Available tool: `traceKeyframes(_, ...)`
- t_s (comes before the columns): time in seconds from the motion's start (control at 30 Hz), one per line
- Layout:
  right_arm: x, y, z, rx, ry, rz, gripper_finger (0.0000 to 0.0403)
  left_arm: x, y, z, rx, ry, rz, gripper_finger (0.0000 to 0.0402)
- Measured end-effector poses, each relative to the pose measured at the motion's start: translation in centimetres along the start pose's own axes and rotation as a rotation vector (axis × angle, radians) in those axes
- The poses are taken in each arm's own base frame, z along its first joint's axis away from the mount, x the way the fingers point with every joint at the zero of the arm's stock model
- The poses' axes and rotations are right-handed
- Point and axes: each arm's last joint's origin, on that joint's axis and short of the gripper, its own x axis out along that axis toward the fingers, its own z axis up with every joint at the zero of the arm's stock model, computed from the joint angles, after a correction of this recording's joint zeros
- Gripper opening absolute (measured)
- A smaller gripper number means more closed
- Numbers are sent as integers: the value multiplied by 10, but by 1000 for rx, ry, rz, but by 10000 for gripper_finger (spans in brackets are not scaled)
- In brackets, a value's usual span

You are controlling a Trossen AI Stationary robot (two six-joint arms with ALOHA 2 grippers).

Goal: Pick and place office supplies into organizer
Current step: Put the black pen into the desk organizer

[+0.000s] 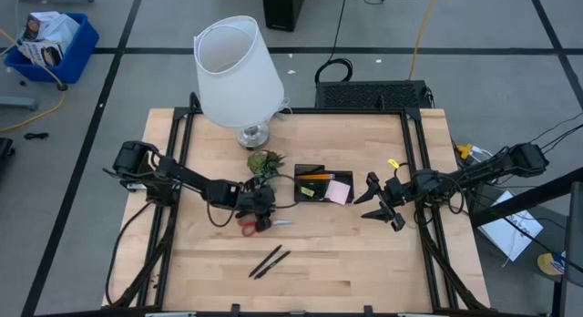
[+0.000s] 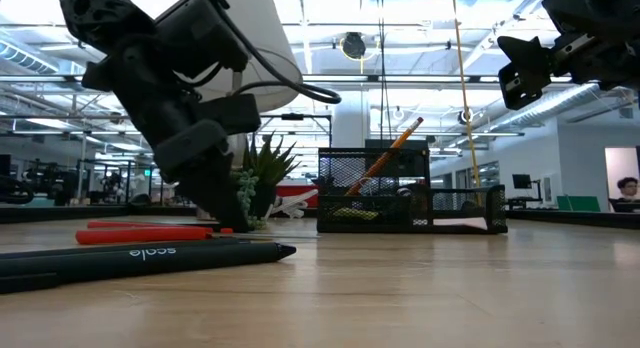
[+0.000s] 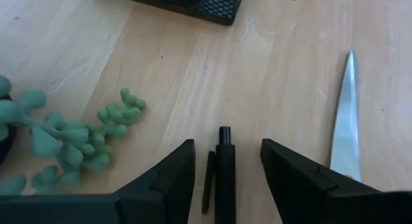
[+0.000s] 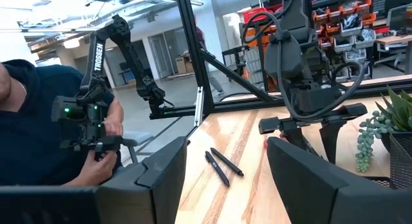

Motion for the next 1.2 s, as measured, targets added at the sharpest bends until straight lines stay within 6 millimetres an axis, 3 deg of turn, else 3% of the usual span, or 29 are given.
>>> traceKeyframes(0.3, 0, 0, 0, 0, 0, 0, 212, 0, -2, -2, 3, 3, 3, 172)
traceKeyframes(0.57, 0, 0, 0, 0, 0, 0, 211, 0, -3, -3, -2, 2, 3, 82)
traceKeyframes(0.77, 0, 0, 0, 0, 0, 0, 212, -1, -6, -4, -3, -8, 18, 38)
traceKeyframes(1.2, 0, 0, 0, 0, 0, 0, 212, -12, -7, 2, 14, -76, 29, 36)
